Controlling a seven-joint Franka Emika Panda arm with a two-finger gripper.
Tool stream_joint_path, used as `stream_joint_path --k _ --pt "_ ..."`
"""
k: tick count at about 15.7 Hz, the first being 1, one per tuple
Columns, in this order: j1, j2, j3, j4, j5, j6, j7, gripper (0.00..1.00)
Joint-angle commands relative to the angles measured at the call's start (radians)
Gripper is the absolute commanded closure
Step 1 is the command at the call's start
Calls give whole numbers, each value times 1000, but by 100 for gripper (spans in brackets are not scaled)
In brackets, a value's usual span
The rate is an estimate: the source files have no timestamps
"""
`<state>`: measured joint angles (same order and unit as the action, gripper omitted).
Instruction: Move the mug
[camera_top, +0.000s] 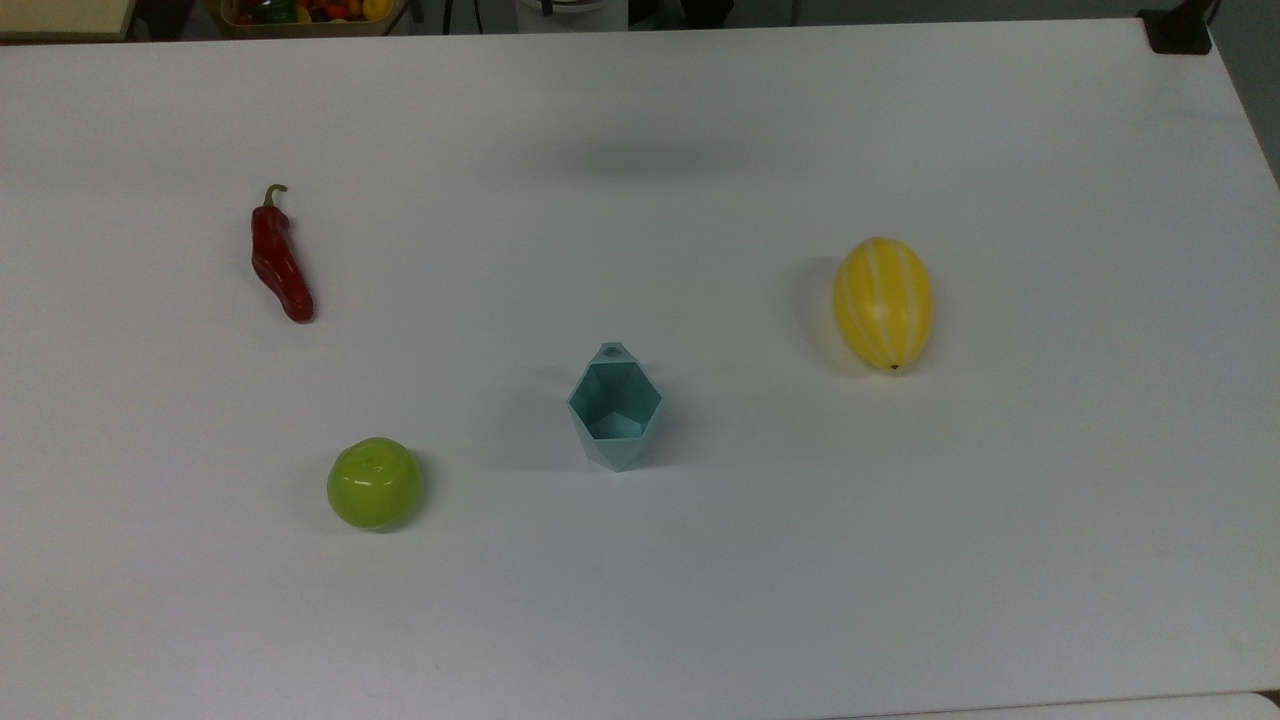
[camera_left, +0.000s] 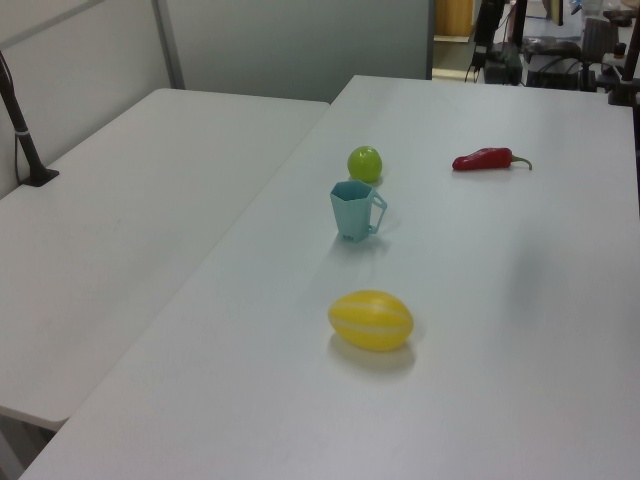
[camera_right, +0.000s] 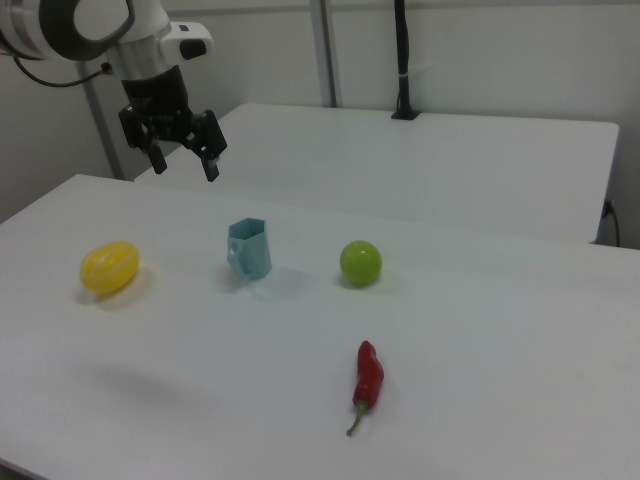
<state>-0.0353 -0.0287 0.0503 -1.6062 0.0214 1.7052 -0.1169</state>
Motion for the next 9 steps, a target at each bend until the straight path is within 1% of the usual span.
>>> stream_joint_path --k 1,9 --pt "6 -20 -6 -23 -8 13 11 0" --pt "8 -20 -6 -20 -6 -5 20 0"
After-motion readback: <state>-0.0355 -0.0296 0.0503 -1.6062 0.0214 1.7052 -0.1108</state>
